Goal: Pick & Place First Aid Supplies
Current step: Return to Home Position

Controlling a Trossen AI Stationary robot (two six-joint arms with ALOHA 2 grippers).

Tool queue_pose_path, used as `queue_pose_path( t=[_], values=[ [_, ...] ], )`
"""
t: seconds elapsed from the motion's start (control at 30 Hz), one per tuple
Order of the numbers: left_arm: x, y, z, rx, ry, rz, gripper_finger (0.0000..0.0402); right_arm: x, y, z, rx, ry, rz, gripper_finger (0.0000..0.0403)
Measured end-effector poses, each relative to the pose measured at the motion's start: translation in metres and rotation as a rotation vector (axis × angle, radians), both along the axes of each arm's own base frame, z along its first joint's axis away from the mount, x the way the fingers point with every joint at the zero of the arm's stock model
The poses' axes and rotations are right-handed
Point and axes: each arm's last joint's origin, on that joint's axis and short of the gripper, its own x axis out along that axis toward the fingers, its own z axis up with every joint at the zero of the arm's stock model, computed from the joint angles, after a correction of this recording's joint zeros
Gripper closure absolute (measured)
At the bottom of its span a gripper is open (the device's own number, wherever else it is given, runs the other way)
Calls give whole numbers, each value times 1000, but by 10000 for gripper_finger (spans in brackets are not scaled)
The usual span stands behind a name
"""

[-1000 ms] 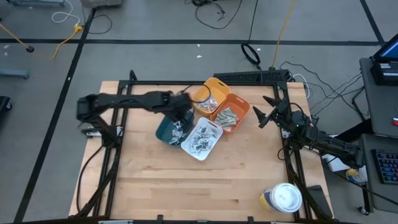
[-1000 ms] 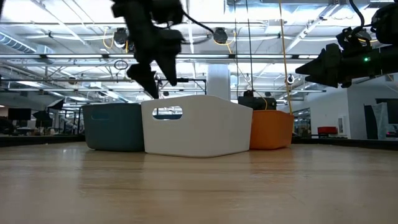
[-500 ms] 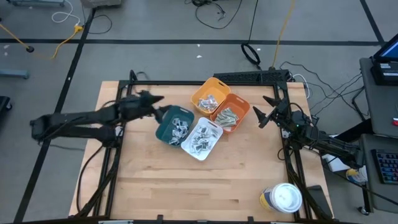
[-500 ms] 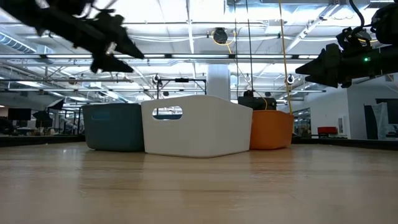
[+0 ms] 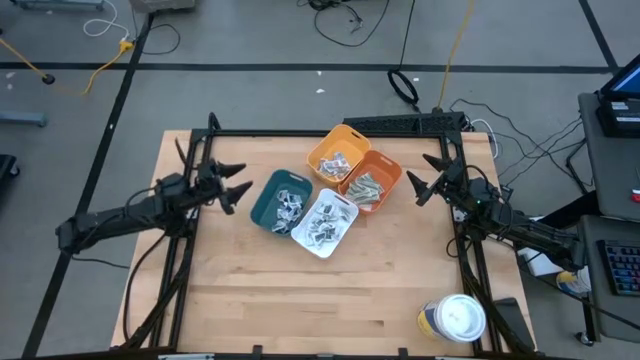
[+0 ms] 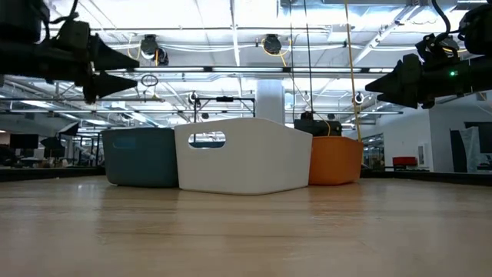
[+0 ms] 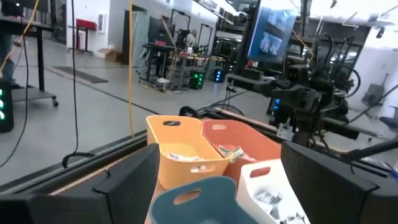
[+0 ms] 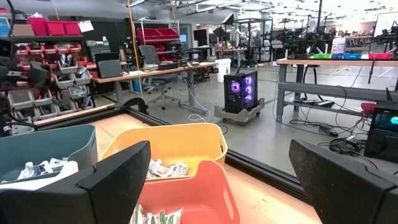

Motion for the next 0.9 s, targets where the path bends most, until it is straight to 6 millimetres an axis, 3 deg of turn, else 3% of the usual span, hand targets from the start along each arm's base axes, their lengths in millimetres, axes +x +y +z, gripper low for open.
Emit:
queue_pose_path(
  t=[0.23,0.57,0.9],
  values=[
    [-7,-3,-14,-3,-14,-8,71,0,0,0,0,1,0,25],
    [-14,-4,-19,-12,20,11,57,0,0,0,0,0,0,25],
    [-14,-4,-18,-11,18,12,70,0,0,0,0,0,0,26]
  ],
)
